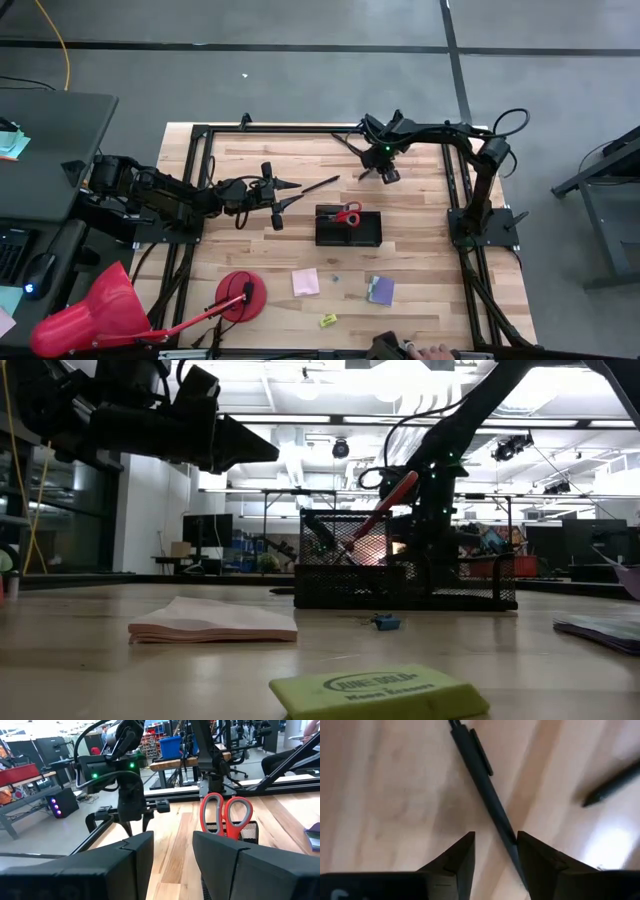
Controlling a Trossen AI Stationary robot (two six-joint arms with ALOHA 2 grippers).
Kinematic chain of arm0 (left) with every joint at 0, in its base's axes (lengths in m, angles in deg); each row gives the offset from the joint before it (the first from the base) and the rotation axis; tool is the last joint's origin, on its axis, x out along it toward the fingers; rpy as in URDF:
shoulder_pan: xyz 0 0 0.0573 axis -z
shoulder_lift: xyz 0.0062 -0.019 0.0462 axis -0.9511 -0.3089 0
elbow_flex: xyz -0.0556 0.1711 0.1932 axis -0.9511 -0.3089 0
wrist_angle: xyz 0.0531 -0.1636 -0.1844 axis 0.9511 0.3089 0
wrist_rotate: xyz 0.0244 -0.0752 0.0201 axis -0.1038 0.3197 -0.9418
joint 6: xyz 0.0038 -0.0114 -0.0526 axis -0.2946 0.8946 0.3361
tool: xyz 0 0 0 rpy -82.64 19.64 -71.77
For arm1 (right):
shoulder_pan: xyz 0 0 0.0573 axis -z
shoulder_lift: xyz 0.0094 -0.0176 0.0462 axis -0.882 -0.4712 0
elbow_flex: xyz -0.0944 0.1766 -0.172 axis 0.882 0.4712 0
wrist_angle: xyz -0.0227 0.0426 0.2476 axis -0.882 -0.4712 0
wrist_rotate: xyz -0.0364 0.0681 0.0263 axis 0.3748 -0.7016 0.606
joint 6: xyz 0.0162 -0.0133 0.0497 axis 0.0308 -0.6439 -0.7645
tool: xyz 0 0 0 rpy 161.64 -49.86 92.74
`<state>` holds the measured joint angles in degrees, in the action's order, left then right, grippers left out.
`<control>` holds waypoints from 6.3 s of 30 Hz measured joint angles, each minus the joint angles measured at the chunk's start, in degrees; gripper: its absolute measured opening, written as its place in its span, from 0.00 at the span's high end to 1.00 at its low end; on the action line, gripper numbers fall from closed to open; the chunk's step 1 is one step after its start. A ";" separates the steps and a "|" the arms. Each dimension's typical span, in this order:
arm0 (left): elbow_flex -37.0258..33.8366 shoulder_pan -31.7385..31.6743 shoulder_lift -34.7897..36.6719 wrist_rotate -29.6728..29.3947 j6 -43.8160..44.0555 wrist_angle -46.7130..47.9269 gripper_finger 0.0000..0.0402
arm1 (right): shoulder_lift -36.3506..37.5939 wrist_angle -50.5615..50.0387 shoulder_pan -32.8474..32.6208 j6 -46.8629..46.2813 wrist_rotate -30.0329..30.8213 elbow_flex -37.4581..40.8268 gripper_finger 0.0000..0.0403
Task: Pick and place office supplies into organizer
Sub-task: Put the black pen into the black desk organizer
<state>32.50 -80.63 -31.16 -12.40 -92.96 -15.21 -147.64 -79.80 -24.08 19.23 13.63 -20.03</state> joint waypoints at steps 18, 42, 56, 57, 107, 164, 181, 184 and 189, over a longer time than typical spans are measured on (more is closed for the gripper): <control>0.00 0.00 0.00 0.00 0.04 0.16 0.68 | -5.61 -0.34 -0.79 -0.01 -3.67 -0.75 0.82; 0.01 0.00 0.02 0.00 -0.24 0.78 0.68 | -1.56 3.98 -0.88 -14.36 -5.27 -1.77 0.99; 0.02 0.00 0.02 -0.85 -1.49 0.79 0.68 | 9.26 9.24 -0.96 -23.12 -3.43 -1.88 0.99; 0.00 0.00 0.02 -0.85 -1.51 0.79 0.68 | 10.38 9.58 -1.09 -23.44 -3.22 -1.88 0.99; 0.01 0.00 0.02 -0.95 0.26 2.17 0.68 | 20.21 47.38 -38.49 -41.11 2.02 10.36 1.00; 11.98 0.00 -1.24 11.02 7.63 3.44 0.68 | 12.88 96.16 -38.80 -41.16 11.63 28.05 1.00; 14.69 0.00 -5.49 13.06 7.52 5.27 0.73 | 12.89 96.53 -38.83 -41.01 11.61 28.09 1.00; 14.69 -0.01 -5.49 13.05 7.52 5.54 0.83 | 12.89 96.56 -38.85 -40.69 11.40 28.09 1.00; 14.67 -0.04 -5.49 13.00 7.23 5.62 0.93 | 12.89 96.56 -38.85 -40.90 11.45 28.11 1.00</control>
<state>47.17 -80.67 -36.64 0.60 -85.73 -9.58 -134.75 16.76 -62.92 -21.67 25.07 8.08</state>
